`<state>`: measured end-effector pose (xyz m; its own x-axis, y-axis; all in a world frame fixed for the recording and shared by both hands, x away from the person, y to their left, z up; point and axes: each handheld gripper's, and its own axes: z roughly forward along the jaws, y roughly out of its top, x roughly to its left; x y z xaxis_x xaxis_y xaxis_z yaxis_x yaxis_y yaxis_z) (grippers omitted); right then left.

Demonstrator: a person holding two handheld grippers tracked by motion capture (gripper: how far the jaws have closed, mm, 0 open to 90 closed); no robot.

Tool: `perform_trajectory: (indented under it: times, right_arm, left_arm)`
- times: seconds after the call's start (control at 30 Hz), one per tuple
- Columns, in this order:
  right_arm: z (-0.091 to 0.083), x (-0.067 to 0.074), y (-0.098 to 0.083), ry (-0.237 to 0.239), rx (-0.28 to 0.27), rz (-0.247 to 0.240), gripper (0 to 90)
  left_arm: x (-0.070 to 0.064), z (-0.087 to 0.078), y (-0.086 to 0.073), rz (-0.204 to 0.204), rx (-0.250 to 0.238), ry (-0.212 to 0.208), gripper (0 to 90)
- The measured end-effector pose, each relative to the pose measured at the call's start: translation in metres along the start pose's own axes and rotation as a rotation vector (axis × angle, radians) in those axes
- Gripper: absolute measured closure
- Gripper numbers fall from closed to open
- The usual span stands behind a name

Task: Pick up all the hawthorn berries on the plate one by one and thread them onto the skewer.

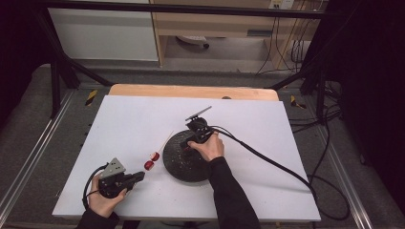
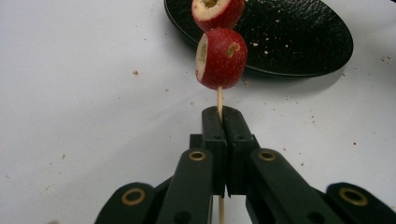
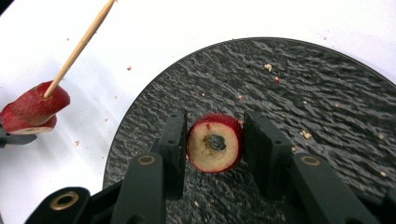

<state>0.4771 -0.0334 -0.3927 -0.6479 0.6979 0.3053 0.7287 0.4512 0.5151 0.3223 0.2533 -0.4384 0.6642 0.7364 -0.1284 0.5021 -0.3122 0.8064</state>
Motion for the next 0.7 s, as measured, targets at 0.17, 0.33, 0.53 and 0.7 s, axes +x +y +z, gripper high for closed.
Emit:
perform_trajectory:
  times: [0.17,0.33,0.53,0.7]
  right_arm:
    - [-0.010,-0.003,-0.008,0.023,-0.048,0.018,61.7]
    - [-0.018,-0.005,-0.020,0.052,-0.110,0.034,61.8]
    - [-0.024,-0.007,-0.034,0.098,-0.203,0.053,61.8]
    - [-0.030,-0.006,-0.044,0.124,-0.267,0.070,61.8]
  left_arm:
    - [-0.001,0.000,0.000,0.002,-0.001,0.001,88.9]
    - [-0.003,0.001,0.000,0.001,-0.003,0.000,88.8]
    - [-0.005,0.001,0.001,0.002,-0.007,-0.001,88.9]
    - [-0.007,0.001,0.001,0.006,-0.011,-0.002,88.9]
